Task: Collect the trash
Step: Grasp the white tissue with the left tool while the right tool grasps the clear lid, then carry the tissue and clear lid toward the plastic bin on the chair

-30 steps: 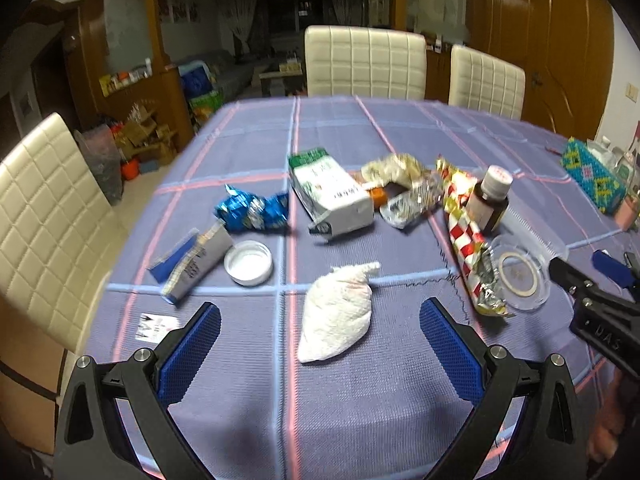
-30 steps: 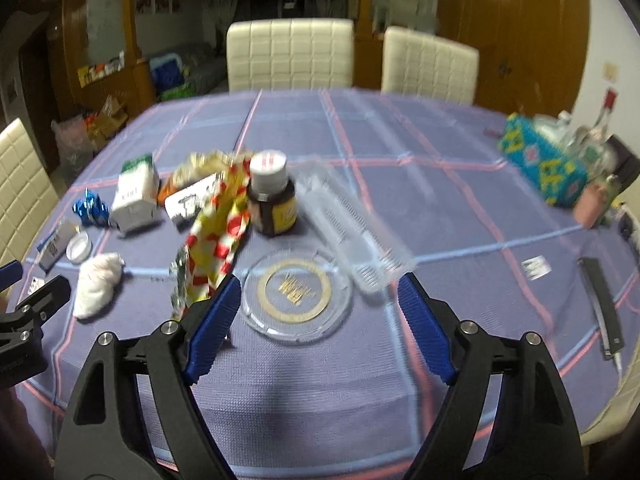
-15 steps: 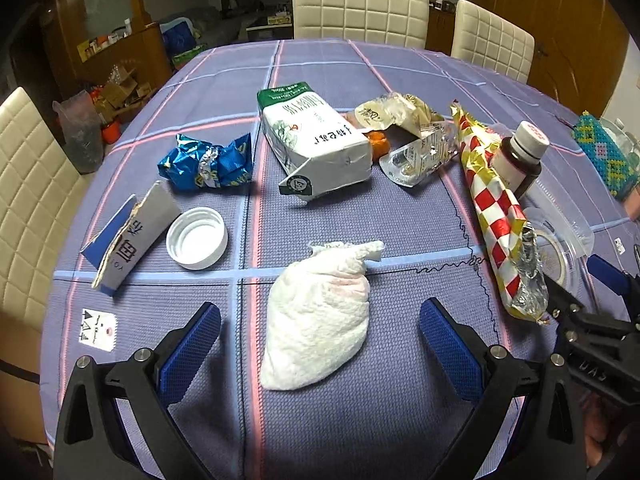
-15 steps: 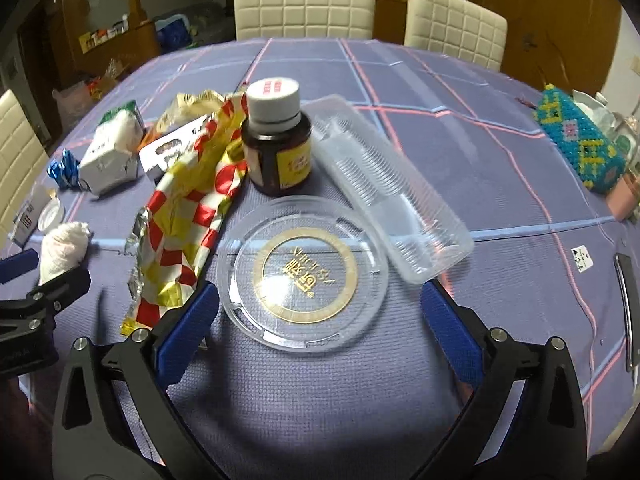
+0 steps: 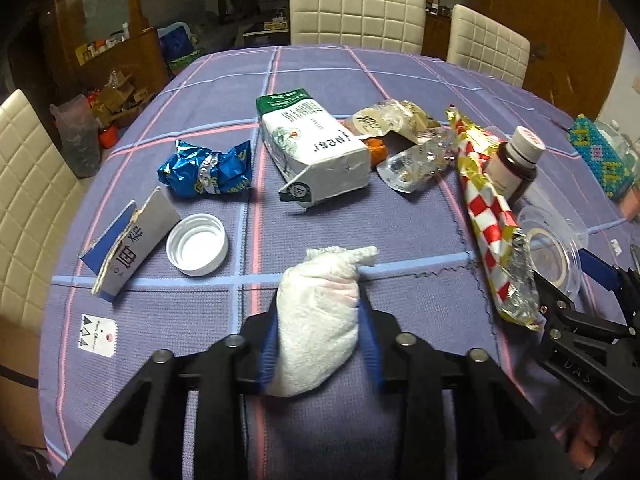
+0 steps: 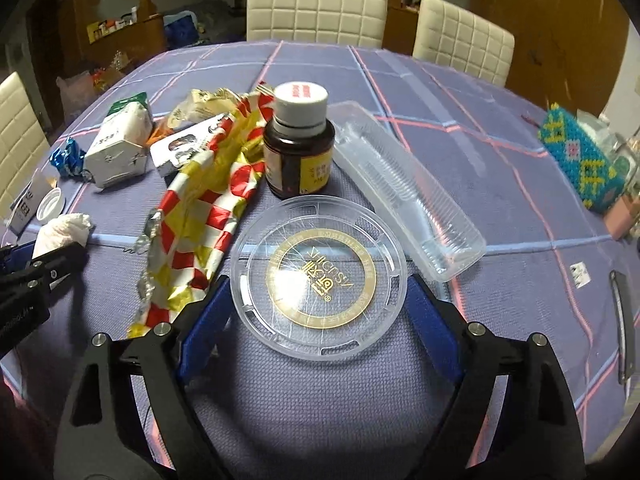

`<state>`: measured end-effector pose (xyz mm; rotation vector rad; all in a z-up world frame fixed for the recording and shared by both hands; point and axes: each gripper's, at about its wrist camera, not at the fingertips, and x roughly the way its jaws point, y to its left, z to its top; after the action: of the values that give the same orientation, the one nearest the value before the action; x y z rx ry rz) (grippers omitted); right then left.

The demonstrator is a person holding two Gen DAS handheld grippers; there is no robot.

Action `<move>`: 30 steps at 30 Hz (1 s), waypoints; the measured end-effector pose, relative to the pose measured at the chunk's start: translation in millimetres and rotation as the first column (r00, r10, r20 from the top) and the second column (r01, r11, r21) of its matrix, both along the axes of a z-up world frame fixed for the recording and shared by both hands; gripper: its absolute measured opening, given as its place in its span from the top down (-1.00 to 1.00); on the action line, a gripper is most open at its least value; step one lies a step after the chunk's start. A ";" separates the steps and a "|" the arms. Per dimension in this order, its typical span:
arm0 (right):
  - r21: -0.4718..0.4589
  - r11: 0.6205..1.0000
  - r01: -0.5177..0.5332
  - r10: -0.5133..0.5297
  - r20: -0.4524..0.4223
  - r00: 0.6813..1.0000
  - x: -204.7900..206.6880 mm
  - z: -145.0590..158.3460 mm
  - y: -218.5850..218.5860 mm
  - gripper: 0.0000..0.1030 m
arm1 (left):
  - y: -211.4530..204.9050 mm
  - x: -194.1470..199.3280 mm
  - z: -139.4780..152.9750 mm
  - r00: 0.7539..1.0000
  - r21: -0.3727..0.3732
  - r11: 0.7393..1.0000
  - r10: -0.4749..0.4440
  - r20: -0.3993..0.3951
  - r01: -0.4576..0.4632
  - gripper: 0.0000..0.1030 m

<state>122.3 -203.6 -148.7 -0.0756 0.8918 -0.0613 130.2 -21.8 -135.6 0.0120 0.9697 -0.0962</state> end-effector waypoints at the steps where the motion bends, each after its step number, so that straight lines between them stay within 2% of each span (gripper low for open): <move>1: -0.006 1.000 0.000 0.000 0.009 1.000 -2.1 1.7 1.3 -0.65 | 1.4 -1.4 0.7 1.000 -0.007 1.000 -0.002 0.001 0.002 0.47; 7: -0.027 1.000 0.001 0.001 0.054 0.999 -12.0 15.6 7.7 -0.66 | 10.4 -14.1 13.0 0.999 -0.021 1.000 0.006 0.054 -0.005 0.48; 16: -0.058 0.997 -0.052 0.060 0.143 0.988 -27.3 42.8 34.0 -0.66 | 25.8 -32.1 38.0 0.987 -0.006 0.999 0.035 0.154 -0.034 0.48; 26: -0.010 0.985 -0.172 0.171 0.182 0.968 -37.6 57.5 67.0 -0.66 | 53.3 -60.7 55.3 0.963 -0.007 0.997 0.073 0.261 -0.074 0.48; 30: -0.008 0.978 -0.211 0.208 0.201 0.957 -41.3 62.6 85.5 -0.66 | 65.6 -67.5 58.2 0.957 -0.009 0.995 0.099 0.274 -0.101 0.48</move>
<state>81.0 -118.1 -86.1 -0.1488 0.6782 0.1331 62.7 43.7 -77.4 -0.0186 0.6914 0.0018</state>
